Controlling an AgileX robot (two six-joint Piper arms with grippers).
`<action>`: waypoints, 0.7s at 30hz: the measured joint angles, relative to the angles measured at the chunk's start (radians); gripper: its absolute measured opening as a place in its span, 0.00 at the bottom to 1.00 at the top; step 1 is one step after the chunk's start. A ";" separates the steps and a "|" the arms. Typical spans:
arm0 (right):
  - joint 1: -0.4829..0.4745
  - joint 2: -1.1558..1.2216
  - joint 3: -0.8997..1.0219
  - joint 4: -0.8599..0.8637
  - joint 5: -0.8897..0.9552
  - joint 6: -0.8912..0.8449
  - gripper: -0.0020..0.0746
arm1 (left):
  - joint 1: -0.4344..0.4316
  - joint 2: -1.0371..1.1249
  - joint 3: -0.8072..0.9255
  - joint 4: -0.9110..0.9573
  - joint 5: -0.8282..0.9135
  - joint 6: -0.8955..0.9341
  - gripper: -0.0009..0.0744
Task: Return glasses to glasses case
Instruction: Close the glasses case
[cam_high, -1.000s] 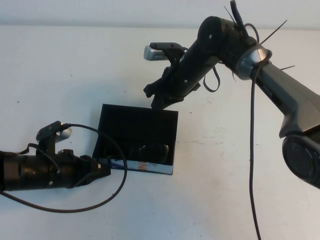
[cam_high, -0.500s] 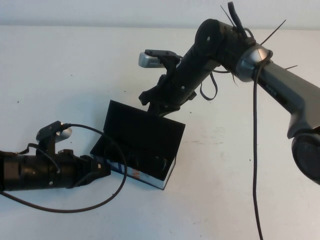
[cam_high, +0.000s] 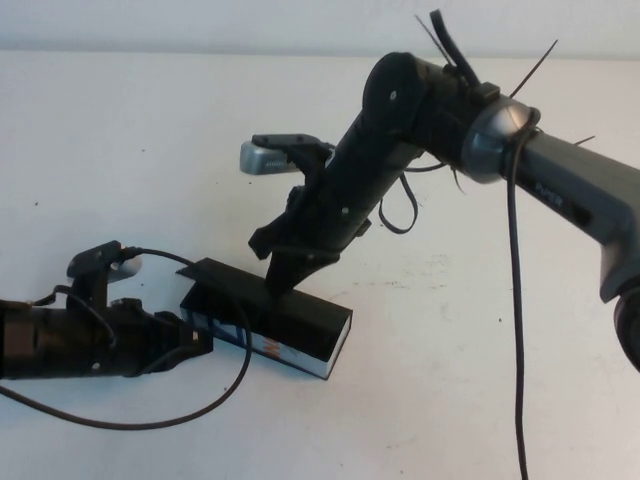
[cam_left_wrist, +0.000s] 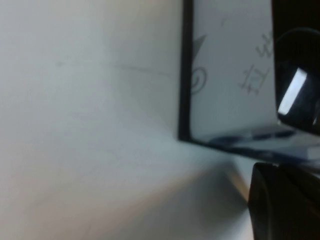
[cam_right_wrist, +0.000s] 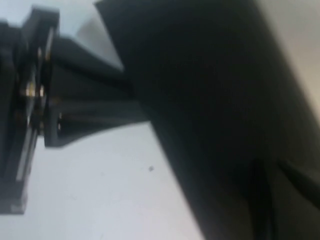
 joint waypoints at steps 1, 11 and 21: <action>0.011 0.000 0.009 0.000 0.000 0.000 0.02 | 0.000 -0.015 0.000 0.023 -0.018 -0.020 0.01; 0.046 0.002 0.050 -0.030 -0.002 -0.003 0.02 | 0.000 -0.369 0.099 0.242 -0.201 -0.255 0.01; 0.046 0.014 0.050 -0.042 -0.002 -0.003 0.02 | 0.000 -0.857 0.166 0.276 -0.209 -0.306 0.01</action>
